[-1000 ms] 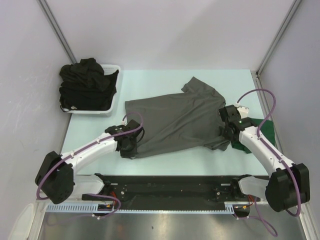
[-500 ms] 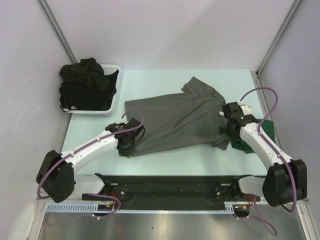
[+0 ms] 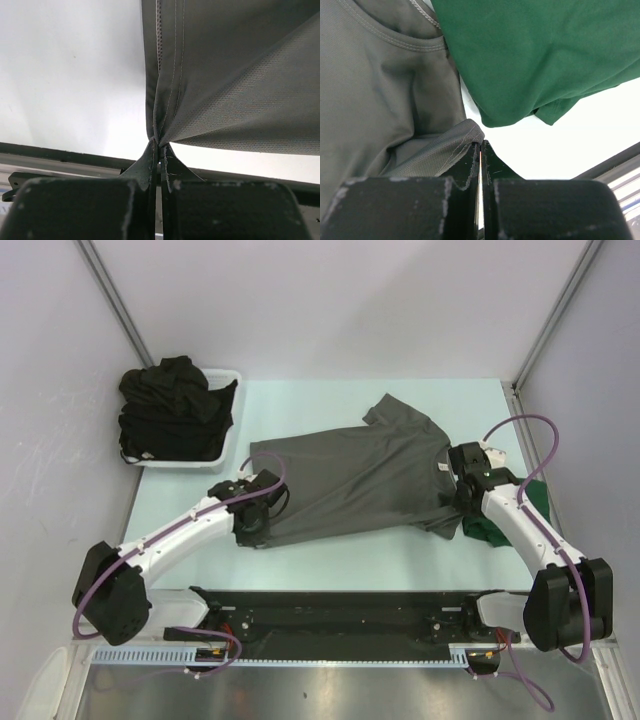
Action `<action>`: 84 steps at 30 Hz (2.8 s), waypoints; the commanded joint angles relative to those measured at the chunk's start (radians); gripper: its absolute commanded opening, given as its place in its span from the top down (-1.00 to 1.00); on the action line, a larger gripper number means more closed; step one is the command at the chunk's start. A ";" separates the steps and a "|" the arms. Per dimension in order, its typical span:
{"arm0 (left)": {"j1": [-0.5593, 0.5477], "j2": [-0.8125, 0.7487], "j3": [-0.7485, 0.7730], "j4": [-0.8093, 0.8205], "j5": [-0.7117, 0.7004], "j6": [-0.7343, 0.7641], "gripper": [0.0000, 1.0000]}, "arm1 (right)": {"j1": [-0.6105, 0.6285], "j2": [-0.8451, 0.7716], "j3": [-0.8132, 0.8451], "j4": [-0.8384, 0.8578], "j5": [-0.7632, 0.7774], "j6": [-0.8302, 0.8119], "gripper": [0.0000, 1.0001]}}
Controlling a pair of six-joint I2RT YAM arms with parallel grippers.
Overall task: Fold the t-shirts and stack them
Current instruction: Fold the flattened tshirt in 1/3 of the way
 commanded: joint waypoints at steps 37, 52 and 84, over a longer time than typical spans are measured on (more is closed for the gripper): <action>0.165 0.122 0.254 0.006 -0.099 0.187 1.00 | -0.024 0.270 0.240 0.246 0.071 -0.157 1.00; 0.196 0.205 0.303 0.030 -0.099 0.216 1.00 | -0.051 0.376 0.310 0.292 0.056 -0.194 1.00; 0.302 0.338 0.403 0.055 -0.104 0.307 1.00 | -0.095 0.594 0.502 0.298 0.028 -0.240 1.00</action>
